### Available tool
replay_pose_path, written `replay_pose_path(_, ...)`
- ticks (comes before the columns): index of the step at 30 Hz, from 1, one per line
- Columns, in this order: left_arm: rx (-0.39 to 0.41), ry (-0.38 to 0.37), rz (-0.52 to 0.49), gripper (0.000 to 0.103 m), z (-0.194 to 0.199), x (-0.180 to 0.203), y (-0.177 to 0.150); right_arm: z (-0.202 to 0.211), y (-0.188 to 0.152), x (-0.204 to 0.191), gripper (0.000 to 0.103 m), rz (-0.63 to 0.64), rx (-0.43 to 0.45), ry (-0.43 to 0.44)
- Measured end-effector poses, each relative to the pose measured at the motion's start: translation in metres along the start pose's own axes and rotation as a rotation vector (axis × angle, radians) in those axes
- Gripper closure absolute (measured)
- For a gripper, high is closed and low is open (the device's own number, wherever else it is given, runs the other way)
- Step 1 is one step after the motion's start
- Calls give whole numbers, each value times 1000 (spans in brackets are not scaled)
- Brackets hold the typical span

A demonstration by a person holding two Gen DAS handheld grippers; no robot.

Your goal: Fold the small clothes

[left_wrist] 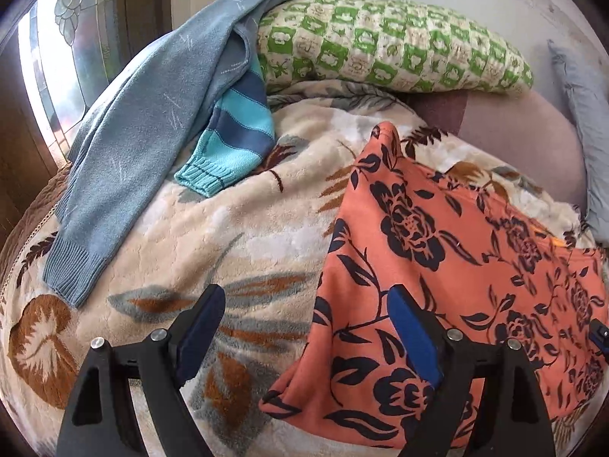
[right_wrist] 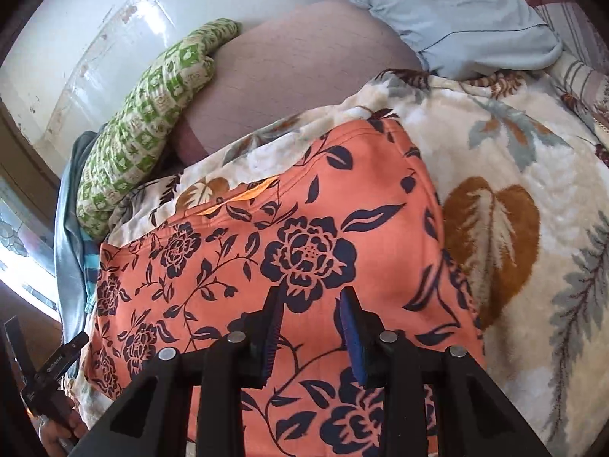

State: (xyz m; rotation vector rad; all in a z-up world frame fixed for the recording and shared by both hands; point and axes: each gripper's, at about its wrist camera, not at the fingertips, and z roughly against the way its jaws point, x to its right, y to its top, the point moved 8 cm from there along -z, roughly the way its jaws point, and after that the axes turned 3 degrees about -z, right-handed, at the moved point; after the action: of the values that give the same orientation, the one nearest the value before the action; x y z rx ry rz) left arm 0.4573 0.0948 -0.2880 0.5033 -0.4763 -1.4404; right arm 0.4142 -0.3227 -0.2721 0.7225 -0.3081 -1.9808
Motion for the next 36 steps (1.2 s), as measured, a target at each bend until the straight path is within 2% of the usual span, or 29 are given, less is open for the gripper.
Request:
replay_pose_path(2,-67,42,-28,15,-24,4,-3,-22,-16,10,69,-27,-82,-33)
replay_pose_path(3,-79,23,-14,15,-30,3,-3,-23,-13,13,69,-40,-73,-14)
replay_pose_path(6,-68,-40,70,15,-29,-7,6,-18,-4,11,70,-54,-78,-4)
replay_pose_path(8,-42,-46,125,15,-24,-20,12,-12,0,10,69,-68,-36,20)
replay_pose_path(10,-34,-58,166,15,-18,-33,16,-9,-1,-3,69,-61,-30,81)
replay_pose_path(13,-38,-118,239,15,-8,-46,17,0,-7,-32,69,-3,-28,180)
replay_pose_path(16,-104,-256,318,15,-2,-43,10,7,-20,-64,69,62,-56,282)
replay_pose_path(18,-152,-322,348,15,3,-37,3,7,-32,-82,69,114,-81,304)
replay_pose_path(20,-185,-341,345,15,10,-29,-6,8,-43,-92,69,168,-87,289)
replay_pose_path(26,-228,-345,293,15,25,-10,-37,10,-53,-91,69,154,-95,287)
replay_pose_path(28,-246,-288,259,15,18,-11,-46,10,-55,-84,69,138,-102,278)
replay_pose_path(30,-276,-208,221,15,3,-14,-55,2,-61,-72,69,133,-135,223)
replay_pose_path(32,-265,-172,187,15,0,-13,-56,-13,-74,-60,69,130,-209,171)
replay_pose_path(33,-261,-163,176,15,4,-10,-55,-16,-79,-57,69,127,-221,178)
replay_pose_path(36,-242,-215,205,15,19,-5,-57,-3,-78,-57,69,138,-187,189)
